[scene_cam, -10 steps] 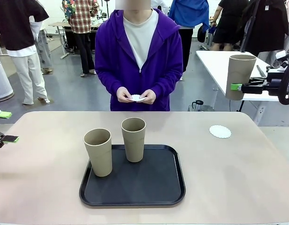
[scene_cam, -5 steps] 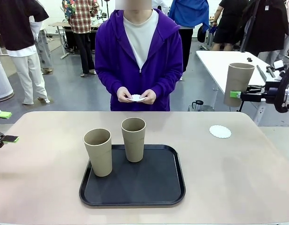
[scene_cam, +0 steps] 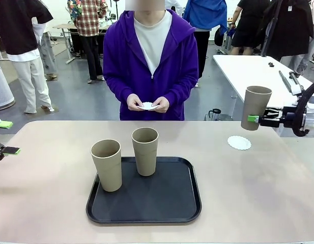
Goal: Place coasters on the table and set cups on them.
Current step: Pick up one Reusable plastic cup and place it on a coaster set by the human.
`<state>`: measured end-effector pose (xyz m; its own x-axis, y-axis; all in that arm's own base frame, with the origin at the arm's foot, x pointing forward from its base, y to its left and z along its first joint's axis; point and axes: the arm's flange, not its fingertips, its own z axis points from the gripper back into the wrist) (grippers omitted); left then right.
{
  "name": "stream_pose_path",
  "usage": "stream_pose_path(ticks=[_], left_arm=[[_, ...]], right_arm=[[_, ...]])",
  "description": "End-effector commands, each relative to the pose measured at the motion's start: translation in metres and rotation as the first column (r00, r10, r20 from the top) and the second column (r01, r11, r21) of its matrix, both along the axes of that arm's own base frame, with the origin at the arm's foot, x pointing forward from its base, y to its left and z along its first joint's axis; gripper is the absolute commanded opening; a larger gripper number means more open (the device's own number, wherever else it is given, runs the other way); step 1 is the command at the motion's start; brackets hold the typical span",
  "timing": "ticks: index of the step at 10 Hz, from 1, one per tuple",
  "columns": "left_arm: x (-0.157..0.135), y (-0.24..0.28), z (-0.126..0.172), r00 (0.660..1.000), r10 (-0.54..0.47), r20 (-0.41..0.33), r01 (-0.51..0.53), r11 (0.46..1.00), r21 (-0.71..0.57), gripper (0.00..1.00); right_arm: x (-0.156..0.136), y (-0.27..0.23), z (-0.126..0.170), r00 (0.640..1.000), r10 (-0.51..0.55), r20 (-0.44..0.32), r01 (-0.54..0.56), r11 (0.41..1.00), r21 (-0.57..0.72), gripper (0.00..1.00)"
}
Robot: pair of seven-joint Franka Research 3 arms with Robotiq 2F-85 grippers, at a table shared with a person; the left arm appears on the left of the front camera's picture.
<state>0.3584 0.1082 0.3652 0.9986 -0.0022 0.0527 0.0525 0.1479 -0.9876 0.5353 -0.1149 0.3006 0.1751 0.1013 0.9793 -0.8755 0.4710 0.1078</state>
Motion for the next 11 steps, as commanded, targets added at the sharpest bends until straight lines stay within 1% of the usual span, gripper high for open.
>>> stream_pose_path(ticks=[1, 2, 5, 7, 11], left_arm=[[-0.001, 0.001, 0.002, 1.000, 0.001, 0.012, -0.001, 1.000, -0.013, 1.00], [-0.001, 0.001, 0.002, 1.000, 0.001, 0.012, -0.001, 1.000, -0.013, 1.00], [-0.001, 0.001, 0.002, 1.000, 0.001, 0.012, -0.001, 1.000, -0.013, 1.00], [-0.001, 0.001, 0.002, 1.000, 0.001, 0.012, -0.001, 1.000, -0.013, 1.00], [-0.001, 0.001, 0.002, 1.000, 0.001, 0.012, -0.001, 1.000, -0.013, 1.00]], right_arm=[[0.008, 0.006, -0.014, 0.999, 0.029, 0.039, -0.029, 1.000, 0.008, 0.81], [0.010, 0.010, -0.023, 0.998, 0.039, 0.043, -0.039, 0.999, 0.004, 0.81], [0.020, 0.012, -0.036, 0.997, 0.057, 0.059, -0.058, 0.998, 0.016, 0.81], [0.030, 0.009, -0.045, 0.998, 0.044, 0.038, -0.045, 0.999, 0.027, 0.81], [0.035, 0.009, -0.058, 0.999, 0.051, 0.007, -0.052, 0.998, 0.029, 0.81]])
